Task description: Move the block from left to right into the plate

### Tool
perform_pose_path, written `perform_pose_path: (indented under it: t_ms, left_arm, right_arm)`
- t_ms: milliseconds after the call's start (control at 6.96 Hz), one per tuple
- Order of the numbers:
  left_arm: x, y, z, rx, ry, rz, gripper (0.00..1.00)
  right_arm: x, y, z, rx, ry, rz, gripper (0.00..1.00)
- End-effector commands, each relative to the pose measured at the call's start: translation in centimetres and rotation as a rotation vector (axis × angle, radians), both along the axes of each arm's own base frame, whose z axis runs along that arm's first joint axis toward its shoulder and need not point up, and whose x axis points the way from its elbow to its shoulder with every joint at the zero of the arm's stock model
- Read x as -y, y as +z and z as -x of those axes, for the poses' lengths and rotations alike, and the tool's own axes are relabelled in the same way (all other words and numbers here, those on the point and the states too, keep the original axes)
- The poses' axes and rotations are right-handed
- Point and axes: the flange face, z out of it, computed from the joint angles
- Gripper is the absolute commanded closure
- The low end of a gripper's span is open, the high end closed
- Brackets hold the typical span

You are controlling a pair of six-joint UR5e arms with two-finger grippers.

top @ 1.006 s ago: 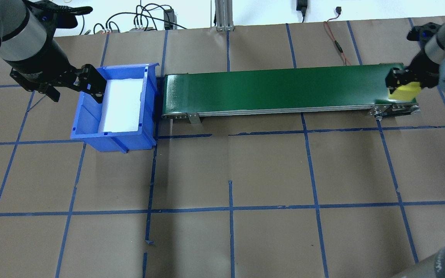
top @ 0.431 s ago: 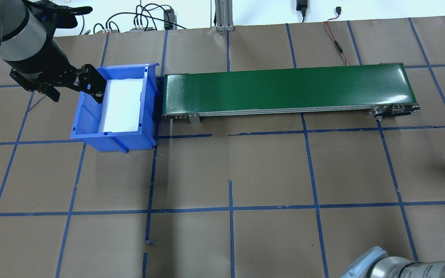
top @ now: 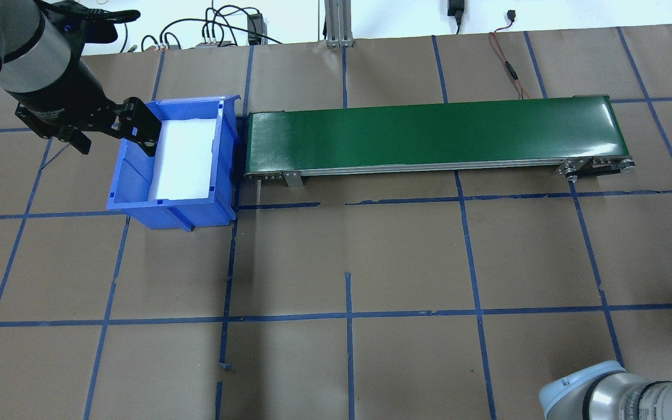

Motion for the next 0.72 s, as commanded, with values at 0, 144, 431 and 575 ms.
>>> perform_pose_path:
  t_ms: [0,144,431,575]
  left_arm:
    - [0.0,0.0,0.0,0.0,0.0,-0.001,0.0]
    - [0.0,0.0,0.0,0.0,0.0,-0.001,0.0]
    - [0.0,0.0,0.0,0.0,0.0,-0.001,0.0]
    - [0.0,0.0,0.0,0.0,0.0,-0.001,0.0]
  right_arm:
    - [-1.1,-1.7,0.4,0.037,-0.007,-0.007,0.15]
    - [-1.2,-1.9,0.3,0.04,-0.012,-0.013,0.0]
    - [0.5,-1.2,-1.0,0.03,-0.089,-0.025,0.0]
    - [4.4,-0.6,-3.9,0.013,-0.09,-0.136,0.0]
